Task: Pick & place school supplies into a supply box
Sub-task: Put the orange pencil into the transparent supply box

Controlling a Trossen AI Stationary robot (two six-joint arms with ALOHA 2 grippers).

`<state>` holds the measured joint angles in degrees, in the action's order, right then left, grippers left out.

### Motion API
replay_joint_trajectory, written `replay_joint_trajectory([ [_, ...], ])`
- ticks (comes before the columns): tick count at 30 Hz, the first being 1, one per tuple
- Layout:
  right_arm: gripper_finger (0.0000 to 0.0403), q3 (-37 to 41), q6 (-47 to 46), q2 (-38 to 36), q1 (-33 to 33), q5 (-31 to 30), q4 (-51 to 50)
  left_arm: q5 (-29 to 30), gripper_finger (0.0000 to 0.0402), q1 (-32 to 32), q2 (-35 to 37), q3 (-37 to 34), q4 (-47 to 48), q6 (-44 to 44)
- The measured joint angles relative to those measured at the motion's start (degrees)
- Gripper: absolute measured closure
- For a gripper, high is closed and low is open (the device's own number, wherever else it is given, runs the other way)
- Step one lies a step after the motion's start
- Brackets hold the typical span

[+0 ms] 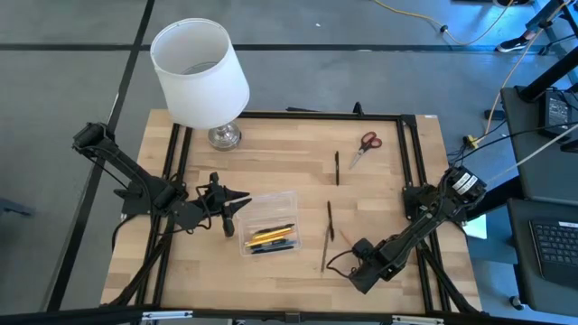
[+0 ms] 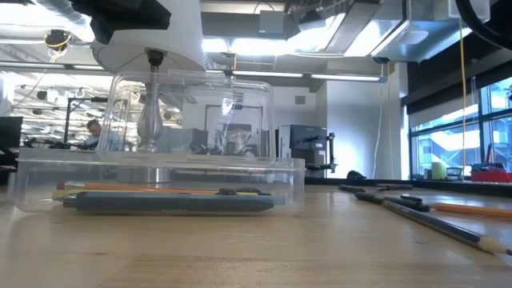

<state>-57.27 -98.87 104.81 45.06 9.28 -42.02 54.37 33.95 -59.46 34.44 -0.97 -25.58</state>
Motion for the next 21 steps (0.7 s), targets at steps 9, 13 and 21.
replay_joint_trajectory([
  [9, 0.037, -1.2, 2.0, -0.6, 0.1, -0.7, -2.6, 0.0, 0.0329, 0.0, 0.0, 0.0, 0.1, 0.0],
  [13, 0.0373, -2.6, 3.4, -1.0, 0.1, -2.2, -7.7, 0.0, 0.0329, 0.0, 0.0, 0.0, 0.3, 0.0],
  [21, 0.0371, -5.8, 4.3, -1.1, 0.1, -2.0, -16.7, 0.0, 0.0329, 0.0, 0.0, 0.0, 0.4, 0.8],
])
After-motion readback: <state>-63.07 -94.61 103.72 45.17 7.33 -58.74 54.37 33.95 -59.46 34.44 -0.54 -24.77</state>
